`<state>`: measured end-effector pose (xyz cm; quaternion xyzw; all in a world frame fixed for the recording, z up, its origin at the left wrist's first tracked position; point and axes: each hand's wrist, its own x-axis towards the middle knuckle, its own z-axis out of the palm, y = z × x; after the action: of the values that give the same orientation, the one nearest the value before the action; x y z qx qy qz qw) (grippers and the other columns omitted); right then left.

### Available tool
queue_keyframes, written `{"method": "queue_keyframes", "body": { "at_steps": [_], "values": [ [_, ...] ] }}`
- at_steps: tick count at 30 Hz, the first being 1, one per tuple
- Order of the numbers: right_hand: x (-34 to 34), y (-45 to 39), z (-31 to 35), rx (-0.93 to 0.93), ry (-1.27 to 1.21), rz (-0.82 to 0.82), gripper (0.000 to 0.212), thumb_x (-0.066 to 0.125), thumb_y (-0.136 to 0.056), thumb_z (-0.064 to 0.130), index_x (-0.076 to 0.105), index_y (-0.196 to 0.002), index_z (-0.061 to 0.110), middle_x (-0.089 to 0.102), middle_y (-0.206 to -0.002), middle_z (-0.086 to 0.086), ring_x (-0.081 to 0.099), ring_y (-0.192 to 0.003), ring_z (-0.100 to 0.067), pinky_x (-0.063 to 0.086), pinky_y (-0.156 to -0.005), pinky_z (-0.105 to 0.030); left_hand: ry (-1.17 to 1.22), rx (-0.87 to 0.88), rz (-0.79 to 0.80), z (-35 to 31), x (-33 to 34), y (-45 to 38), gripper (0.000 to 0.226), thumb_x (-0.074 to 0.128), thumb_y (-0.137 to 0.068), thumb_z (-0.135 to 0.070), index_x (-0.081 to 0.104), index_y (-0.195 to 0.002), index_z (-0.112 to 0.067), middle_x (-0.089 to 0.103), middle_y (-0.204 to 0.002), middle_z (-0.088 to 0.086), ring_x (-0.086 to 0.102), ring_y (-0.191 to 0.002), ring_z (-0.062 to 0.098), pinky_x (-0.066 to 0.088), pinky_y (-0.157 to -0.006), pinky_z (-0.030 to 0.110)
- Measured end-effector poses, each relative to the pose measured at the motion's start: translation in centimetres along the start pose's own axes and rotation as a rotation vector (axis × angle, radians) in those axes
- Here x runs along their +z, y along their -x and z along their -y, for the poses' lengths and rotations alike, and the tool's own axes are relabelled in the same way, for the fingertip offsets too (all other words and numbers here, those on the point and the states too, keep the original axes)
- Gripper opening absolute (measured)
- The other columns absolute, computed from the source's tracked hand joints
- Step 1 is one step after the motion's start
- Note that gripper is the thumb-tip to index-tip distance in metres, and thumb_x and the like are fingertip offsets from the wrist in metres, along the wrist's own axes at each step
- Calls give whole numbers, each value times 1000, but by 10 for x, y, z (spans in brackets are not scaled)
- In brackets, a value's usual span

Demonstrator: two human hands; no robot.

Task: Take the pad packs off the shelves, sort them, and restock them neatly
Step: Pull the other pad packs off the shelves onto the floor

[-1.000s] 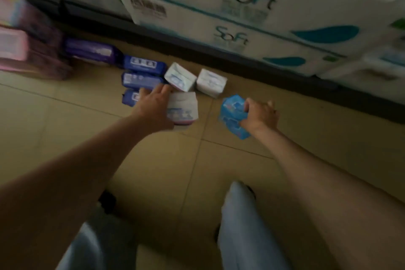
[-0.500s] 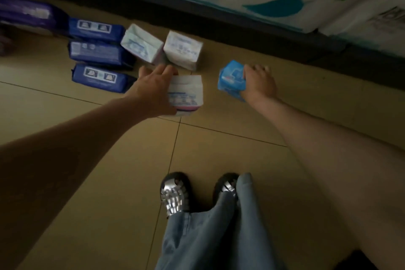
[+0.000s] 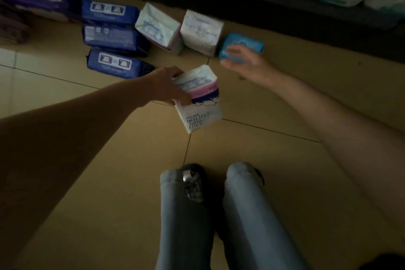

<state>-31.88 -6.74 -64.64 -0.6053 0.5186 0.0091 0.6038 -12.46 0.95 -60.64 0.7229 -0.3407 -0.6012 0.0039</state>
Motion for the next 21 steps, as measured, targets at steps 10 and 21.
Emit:
{"method": "queue_keyframes", "body": {
  "at_steps": [10, 21],
  "values": [
    [57, -6, 24, -218, 453, -104, 64, 79, -71, 18, 41, -122, 13, 41, -129, -3, 49, -109, -20, 40, -74, -26, -425, 232, -420, 14, -7, -3, 64, 69, -81, -16, 40, -139, -17, 36, -141, 11, 45, -120, 30, 43, -97, 37],
    [71, -36, 47, 155, 978, -115, 59, 49, -92, 7, 30, -142, 33, -5, -157, -8, -6, -143, -36, 4, -115, -50, -461, 86, -572, 61, -19, 17, 61, 60, -84, -16, 35, -140, -11, 33, -141, 15, 32, -128, 33, 23, -106, 37]
  ]
}}
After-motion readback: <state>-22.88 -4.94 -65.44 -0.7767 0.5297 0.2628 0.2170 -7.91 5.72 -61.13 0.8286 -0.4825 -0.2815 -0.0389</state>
